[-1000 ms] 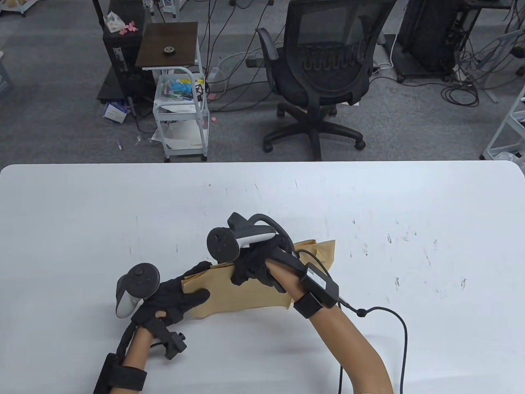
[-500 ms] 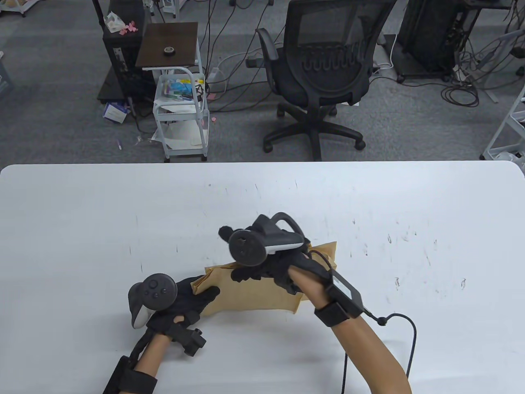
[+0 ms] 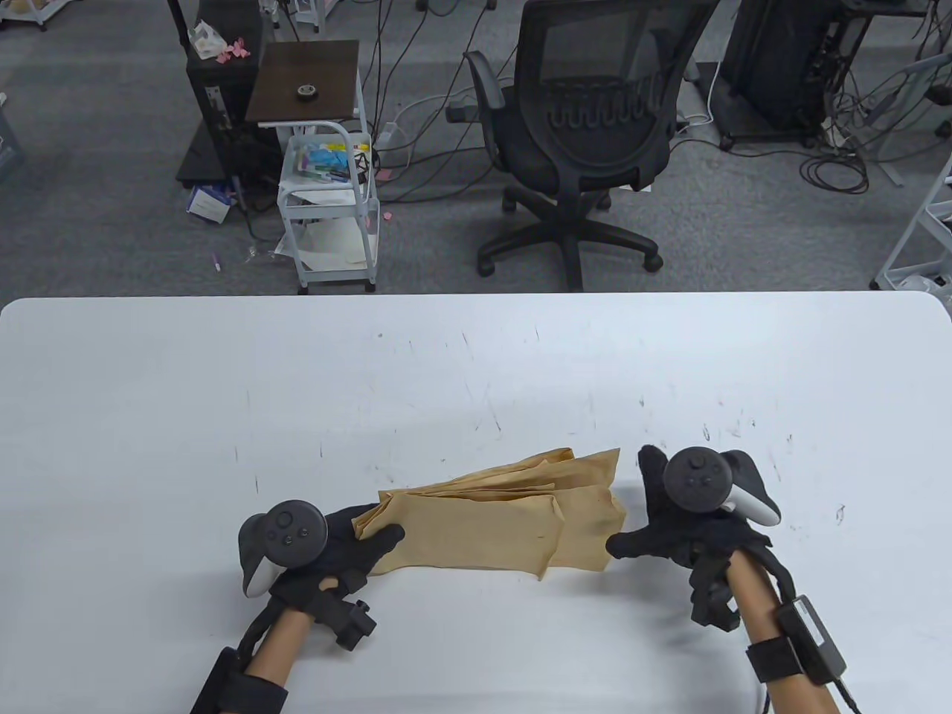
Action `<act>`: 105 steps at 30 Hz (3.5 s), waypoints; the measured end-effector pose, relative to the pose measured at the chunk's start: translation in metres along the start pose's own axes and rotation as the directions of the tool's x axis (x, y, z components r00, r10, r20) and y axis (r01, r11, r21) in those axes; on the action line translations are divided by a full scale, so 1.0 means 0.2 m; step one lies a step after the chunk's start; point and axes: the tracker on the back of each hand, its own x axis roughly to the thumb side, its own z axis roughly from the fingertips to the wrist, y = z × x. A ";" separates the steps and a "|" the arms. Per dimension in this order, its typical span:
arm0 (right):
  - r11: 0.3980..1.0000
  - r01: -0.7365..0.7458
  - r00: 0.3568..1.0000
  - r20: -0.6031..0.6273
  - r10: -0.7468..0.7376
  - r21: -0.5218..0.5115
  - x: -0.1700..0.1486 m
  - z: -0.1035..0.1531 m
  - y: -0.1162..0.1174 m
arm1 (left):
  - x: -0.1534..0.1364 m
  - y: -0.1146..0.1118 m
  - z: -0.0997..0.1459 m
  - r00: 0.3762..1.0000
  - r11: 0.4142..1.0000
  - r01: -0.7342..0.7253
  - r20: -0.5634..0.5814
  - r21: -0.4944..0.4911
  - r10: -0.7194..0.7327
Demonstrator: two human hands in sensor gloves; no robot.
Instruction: Push scattered envelopes inward from both sides into a neat stack
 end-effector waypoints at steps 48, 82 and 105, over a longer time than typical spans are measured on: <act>0.505 -0.747 0.501 0.134 0.855 -0.433 1.09 -0.08 0.35 | 0.16 -0.23 -0.09 0.993 0.986 0.110 -0.024 -0.122 -0.113; 0.845 0.205 0.948 0.314 -0.047 -0.493 0.39 -0.01 -0.03 | 0.28 -0.06 -0.06 0.991 0.998 -0.059 0.121 -0.025 0.062; 0.913 -0.016 0.995 0.085 0.055 -0.408 0.28 -0.10 0.18 | 0.13 -0.20 -0.07 0.969 0.944 0.225 -0.043 -0.240 -0.242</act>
